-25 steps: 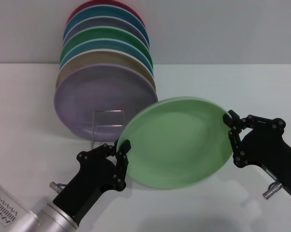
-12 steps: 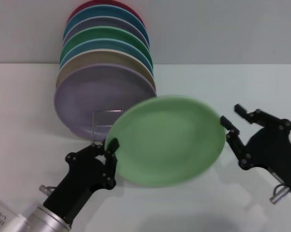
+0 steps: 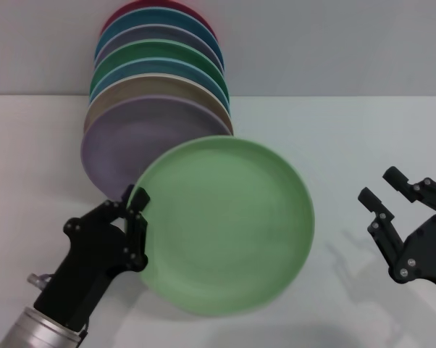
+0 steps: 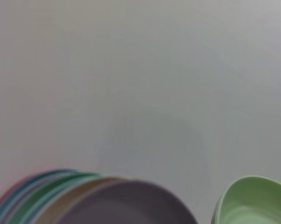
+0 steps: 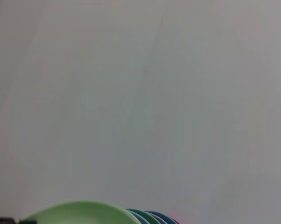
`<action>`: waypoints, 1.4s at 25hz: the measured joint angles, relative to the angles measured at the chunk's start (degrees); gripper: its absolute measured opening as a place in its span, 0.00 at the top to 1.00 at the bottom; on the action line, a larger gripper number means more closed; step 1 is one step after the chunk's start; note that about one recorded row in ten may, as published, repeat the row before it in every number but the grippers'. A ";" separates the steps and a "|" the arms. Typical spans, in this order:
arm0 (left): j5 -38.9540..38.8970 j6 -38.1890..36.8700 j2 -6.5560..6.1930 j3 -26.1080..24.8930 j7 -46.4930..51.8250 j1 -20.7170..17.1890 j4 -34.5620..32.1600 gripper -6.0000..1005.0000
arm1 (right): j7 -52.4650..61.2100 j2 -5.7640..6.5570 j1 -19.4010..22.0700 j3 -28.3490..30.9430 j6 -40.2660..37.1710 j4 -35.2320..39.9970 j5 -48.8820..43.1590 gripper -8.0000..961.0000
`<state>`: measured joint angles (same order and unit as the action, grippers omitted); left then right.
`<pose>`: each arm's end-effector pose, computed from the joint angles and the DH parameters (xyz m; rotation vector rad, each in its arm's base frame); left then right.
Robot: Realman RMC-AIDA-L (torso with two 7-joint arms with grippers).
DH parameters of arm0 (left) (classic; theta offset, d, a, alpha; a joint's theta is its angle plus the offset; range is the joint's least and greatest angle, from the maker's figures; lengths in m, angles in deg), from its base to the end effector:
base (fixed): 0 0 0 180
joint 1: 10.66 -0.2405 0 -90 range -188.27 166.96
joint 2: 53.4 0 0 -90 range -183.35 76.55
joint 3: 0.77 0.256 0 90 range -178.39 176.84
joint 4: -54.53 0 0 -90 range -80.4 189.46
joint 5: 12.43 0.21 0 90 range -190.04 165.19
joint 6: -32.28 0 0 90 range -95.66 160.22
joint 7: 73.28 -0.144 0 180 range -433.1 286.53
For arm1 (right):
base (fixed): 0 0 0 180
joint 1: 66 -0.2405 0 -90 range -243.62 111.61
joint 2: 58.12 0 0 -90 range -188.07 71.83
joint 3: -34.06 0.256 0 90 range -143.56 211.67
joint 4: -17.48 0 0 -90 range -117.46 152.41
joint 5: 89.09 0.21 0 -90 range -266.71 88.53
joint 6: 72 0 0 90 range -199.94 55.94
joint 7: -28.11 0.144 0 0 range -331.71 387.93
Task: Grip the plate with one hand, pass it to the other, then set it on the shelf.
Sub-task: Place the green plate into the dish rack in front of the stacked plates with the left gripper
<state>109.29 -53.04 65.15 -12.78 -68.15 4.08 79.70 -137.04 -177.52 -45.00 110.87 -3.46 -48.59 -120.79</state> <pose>-0.2599 0.2268 -0.0798 -1.8771 -0.4460 -1.1016 0.2429 0.1882 -0.0030 -1.9214 -0.0433 0.8345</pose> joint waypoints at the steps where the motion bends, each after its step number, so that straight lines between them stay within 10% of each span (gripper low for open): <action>1: 0.00 -1.57 0.00 -0.28 0.01 -0.06 -0.20 0.94 | 0.00 -0.04 0.25 0.29 0.23 0.21 0.01 0.68; 12: 0.26 -12.50 0.25 -10.18 -1.32 0.04 -3.57 0.94 | 0.01 -0.06 -1.78 3.89 5.98 8.61 4.39 0.68; 35: 4.76 -23.94 -0.40 -10.70 -25.80 10.33 -23.10 0.94 | 0.60 -0.28 -6.32 12.80 3.21 21.78 12.90 0.68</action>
<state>114.06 -76.97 64.75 -23.48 -93.95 14.41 56.60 -136.44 -177.80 -51.33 123.67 -0.24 -26.81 -107.89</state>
